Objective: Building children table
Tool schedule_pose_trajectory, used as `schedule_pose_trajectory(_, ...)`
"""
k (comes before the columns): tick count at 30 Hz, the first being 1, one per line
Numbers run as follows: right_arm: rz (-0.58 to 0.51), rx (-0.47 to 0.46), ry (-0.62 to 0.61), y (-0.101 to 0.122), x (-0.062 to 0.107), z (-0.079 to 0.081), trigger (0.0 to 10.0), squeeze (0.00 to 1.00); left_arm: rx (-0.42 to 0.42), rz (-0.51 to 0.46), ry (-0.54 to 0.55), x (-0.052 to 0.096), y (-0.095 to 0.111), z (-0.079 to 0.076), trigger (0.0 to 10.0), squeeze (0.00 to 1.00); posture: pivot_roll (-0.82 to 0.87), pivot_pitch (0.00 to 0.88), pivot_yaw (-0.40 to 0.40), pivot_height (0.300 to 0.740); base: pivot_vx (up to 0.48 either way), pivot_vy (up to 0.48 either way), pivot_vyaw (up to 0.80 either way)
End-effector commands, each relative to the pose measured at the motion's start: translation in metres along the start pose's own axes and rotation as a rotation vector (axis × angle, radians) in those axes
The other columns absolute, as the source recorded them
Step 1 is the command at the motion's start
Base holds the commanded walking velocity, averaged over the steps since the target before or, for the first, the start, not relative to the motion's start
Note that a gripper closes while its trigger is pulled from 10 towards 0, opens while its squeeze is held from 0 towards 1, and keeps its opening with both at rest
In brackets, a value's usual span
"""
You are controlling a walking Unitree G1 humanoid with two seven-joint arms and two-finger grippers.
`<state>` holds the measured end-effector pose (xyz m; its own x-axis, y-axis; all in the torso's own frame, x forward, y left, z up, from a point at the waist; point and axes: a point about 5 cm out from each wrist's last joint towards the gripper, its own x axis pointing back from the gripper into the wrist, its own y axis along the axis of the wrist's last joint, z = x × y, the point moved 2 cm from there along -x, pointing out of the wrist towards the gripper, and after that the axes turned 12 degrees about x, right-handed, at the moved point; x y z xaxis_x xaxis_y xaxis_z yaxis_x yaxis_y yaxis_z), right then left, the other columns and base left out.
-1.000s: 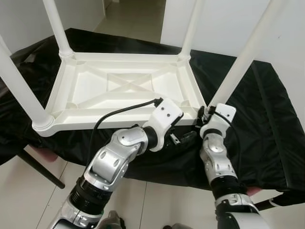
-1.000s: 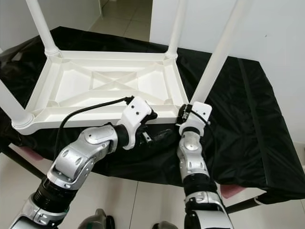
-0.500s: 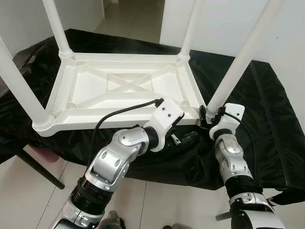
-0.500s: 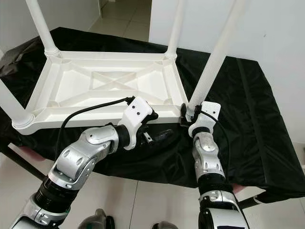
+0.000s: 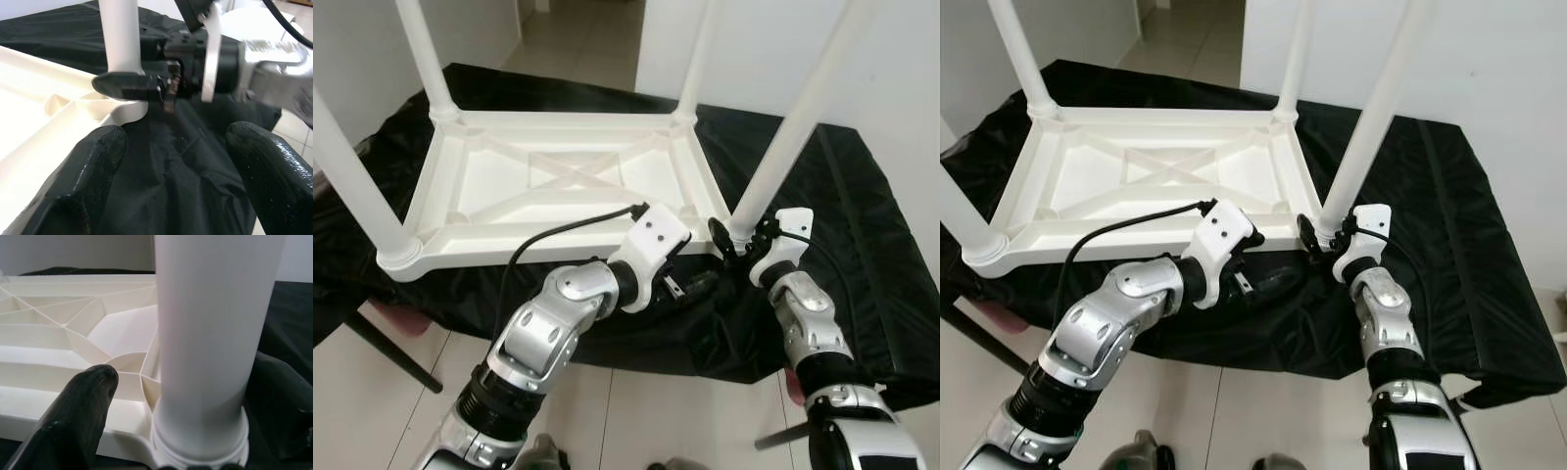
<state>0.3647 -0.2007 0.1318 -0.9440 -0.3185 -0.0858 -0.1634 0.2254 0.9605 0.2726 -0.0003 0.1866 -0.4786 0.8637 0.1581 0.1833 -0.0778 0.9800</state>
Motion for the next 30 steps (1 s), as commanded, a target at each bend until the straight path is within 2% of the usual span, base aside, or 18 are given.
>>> schedule_pose_trajectory(1,-0.007,0.002,0.022,0.000,-0.001,-0.004,10.0,0.00,-0.004,0.006,0.002,0.000,-0.001,0.000,10.0,0.00,0.03,0.021,-0.032,0.740,0.000,0.000,0.00)
schedule_pose_trajectory(5,0.017,0.009,0.052,0.000,-0.003,-0.013,10.0,0.00,-0.002,0.004,0.004,0.000,0.000,0.000,10.0,0.00,0.04,0.025,-0.029,0.740,0.000,0.000,0.00)
schedule_pose_trajectory(13,0.061,0.003,0.105,-0.005,-0.004,-0.019,10.0,0.00,-0.008,0.016,0.004,0.003,-0.003,0.001,10.0,0.00,0.04,0.033,-0.041,0.740,0.000,0.000,0.00)
schedule_pose_trajectory(14,0.068,-0.004,0.114,-0.006,-0.004,-0.019,9.2,0.00,-0.011,0.019,0.005,0.003,-0.004,0.001,10.0,0.00,0.05,0.034,-0.042,0.740,0.000,0.000,0.00)
schedule_pose_trajectory(16,0.073,-0.008,0.126,-0.007,-0.004,-0.018,9.2,0.00,-0.011,0.020,0.006,0.003,-0.004,0.001,10.0,0.00,0.05,0.035,-0.041,0.740,0.000,0.000,0.00)
schedule_pose_trajectory(18,0.075,-0.026,0.155,-0.009,-0.002,-0.018,0.0,0.00,-0.010,0.020,0.006,0.003,-0.005,0.000,10.0,0.00,0.06,0.032,-0.040,0.740,0.000,0.000,0.00)
schedule_pose_trajectory(30,0.066,-0.063,0.180,-0.015,0.004,-0.017,0.0,0.00,-0.012,0.029,0.000,0.003,-0.005,0.000,10.0,0.00,0.06,0.037,-0.032,0.740,0.000,0.000,0.00)
